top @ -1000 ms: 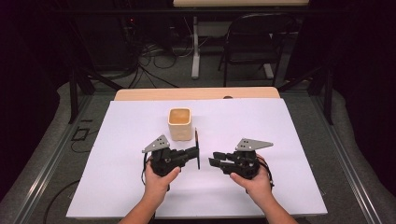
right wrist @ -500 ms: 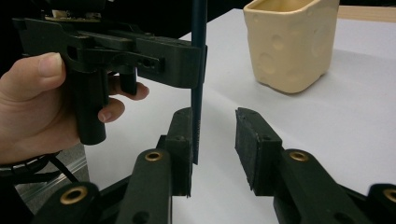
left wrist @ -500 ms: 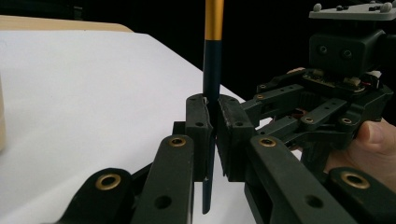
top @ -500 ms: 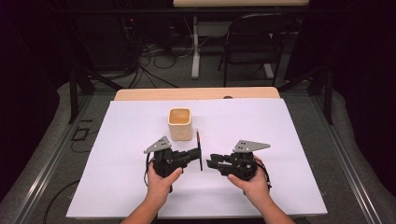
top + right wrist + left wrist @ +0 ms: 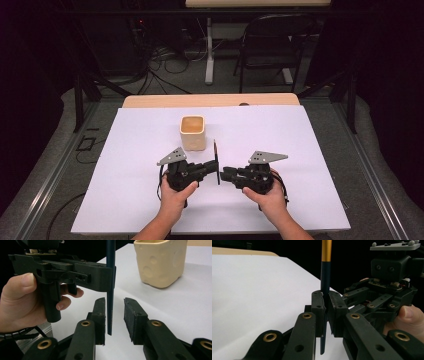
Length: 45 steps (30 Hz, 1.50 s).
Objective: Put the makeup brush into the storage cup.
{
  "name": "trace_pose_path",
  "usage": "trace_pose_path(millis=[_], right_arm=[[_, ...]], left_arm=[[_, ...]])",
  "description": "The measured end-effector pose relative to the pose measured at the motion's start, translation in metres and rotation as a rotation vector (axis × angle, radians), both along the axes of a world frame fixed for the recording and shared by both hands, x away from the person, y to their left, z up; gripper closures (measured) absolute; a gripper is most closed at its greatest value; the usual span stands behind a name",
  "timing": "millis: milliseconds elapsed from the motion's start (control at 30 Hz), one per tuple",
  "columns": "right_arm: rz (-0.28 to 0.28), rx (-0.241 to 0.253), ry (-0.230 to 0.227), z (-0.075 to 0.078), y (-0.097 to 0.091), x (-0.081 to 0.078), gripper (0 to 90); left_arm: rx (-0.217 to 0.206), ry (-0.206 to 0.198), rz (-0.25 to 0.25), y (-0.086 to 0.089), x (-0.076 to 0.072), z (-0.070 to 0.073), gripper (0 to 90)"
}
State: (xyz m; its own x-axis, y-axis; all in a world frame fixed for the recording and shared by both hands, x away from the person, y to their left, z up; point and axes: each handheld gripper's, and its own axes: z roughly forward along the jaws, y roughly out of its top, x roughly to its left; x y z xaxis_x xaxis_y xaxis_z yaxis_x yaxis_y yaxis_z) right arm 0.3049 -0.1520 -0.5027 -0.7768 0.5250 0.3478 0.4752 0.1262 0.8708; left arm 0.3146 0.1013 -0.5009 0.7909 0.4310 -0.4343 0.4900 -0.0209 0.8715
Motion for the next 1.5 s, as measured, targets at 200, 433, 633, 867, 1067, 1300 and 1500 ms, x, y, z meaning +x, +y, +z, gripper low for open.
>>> trace_pose_path(millis=[200, 433, 633, 867, 1067, 1300, 1500], right_arm=[[0.009, 0.009, 0.017, -0.0015, 0.0015, 0.0000, 73.3], [0.011, 0.006, 0.023, -0.0024, 0.0028, -0.0001, 75.4], [0.015, 0.010, 0.030, -0.0038, 0.0031, 0.0008, 77.4], [0.019, 0.012, 0.035, -0.0043, 0.0033, 0.0012, 78.2], [0.021, 0.017, 0.039, -0.0044, 0.0040, 0.0009, 79.4], [0.022, 0.016, 0.051, -0.0046, 0.0039, 0.0009, 81.0], [0.024, 0.023, 0.057, -0.0047, 0.0036, 0.0011, 82.8]], left_arm=[[-0.007, 0.003, -0.007, -0.0011, -0.0003, 0.0002, 83.8], [-0.008, 0.000, -0.012, -0.0024, -0.0008, 0.0002, 83.8], [-0.008, 0.001, -0.012, -0.0034, -0.0011, 0.0001, 83.8], [-0.012, 0.002, -0.015, -0.0051, -0.0020, 0.0001, 83.8], [-0.010, 0.002, -0.019, -0.0058, -0.0024, 0.0000, 83.8], [-0.012, 0.002, -0.018, -0.0065, -0.0027, -0.0002, 83.8], [-0.012, 0.001, -0.019, -0.0063, -0.0027, -0.0004, 83.8]])
